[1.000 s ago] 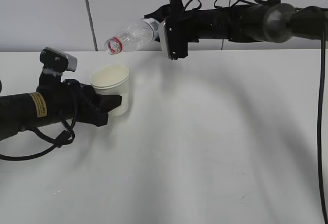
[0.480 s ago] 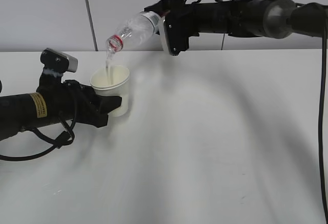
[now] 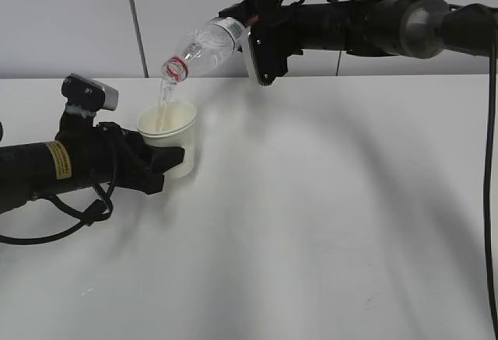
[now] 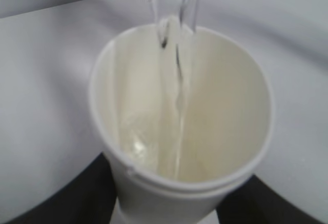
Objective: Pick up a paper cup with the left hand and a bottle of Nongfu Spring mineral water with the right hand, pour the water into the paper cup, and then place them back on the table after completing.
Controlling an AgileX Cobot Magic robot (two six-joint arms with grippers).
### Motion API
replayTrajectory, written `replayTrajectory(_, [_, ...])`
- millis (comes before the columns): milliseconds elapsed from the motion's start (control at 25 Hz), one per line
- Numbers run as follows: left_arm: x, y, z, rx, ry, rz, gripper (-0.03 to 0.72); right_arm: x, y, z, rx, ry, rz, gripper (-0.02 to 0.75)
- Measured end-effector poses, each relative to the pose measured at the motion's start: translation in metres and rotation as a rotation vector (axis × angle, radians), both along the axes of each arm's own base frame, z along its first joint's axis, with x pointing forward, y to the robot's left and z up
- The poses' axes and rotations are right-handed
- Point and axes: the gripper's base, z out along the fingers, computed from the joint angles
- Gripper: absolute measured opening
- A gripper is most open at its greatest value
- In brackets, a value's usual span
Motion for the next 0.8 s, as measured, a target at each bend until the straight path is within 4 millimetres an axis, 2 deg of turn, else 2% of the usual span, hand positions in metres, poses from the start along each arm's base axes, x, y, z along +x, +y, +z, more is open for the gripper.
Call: replayTrajectory(800, [-0.0001,0.0002,-0.0006,0.006,0.004,0.0,0.356,0.0,0.0,0.0001,-0.007,-0.008,0.002,0.393])
